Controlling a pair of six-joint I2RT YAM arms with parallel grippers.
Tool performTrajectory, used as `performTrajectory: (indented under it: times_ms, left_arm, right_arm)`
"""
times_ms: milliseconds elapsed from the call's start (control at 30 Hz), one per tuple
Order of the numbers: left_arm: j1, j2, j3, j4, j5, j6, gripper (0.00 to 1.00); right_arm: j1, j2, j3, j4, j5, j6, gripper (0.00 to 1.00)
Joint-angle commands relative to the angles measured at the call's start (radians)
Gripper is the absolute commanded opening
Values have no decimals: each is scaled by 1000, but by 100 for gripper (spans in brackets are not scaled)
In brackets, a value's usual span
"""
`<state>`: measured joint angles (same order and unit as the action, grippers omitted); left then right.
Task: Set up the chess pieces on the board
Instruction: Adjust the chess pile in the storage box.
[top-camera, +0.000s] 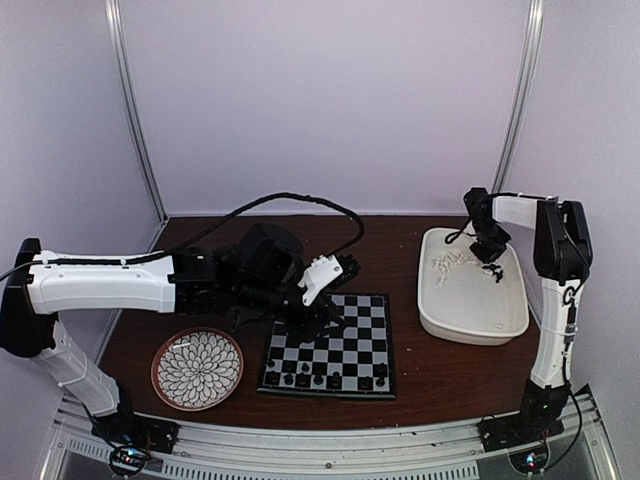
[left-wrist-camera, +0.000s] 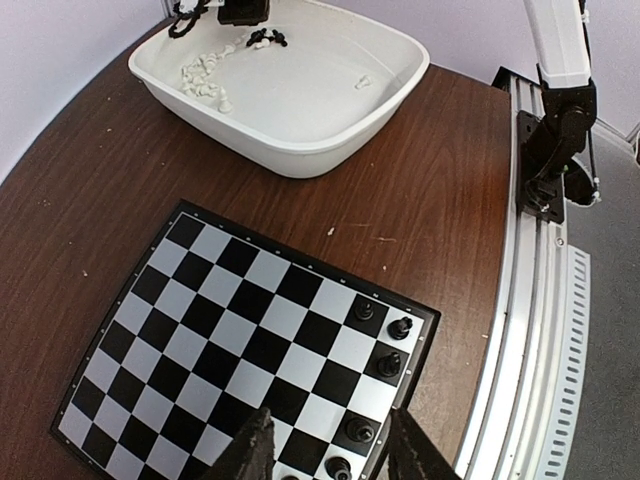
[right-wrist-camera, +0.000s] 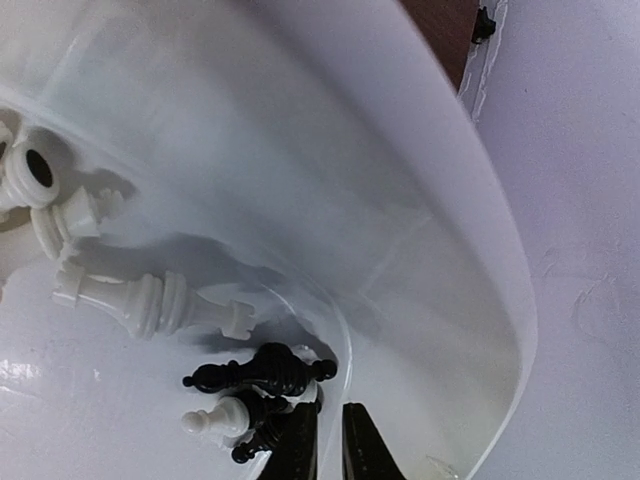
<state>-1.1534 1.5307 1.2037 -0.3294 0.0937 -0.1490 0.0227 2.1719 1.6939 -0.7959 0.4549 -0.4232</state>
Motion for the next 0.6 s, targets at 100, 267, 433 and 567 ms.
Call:
performTrajectory:
  times_ms: [100, 267, 433, 567]
  left_arm:
    - [1, -32, -21, 53, 16, -15, 40]
    - [2, -42, -28, 57, 13, -16, 40]
    - [2, -46, -39, 67, 13, -20, 40]
    - [2, -48, -40, 69, 13, -23, 40]
  right_arm:
    - [44, 37, -14, 21, 106, -50, 13]
    - [51, 47, -4, 0, 108, -55, 13]
    - [52, 27, -8, -44, 26, -14, 12]
    - [51, 38, -13, -64, 12, 18, 13]
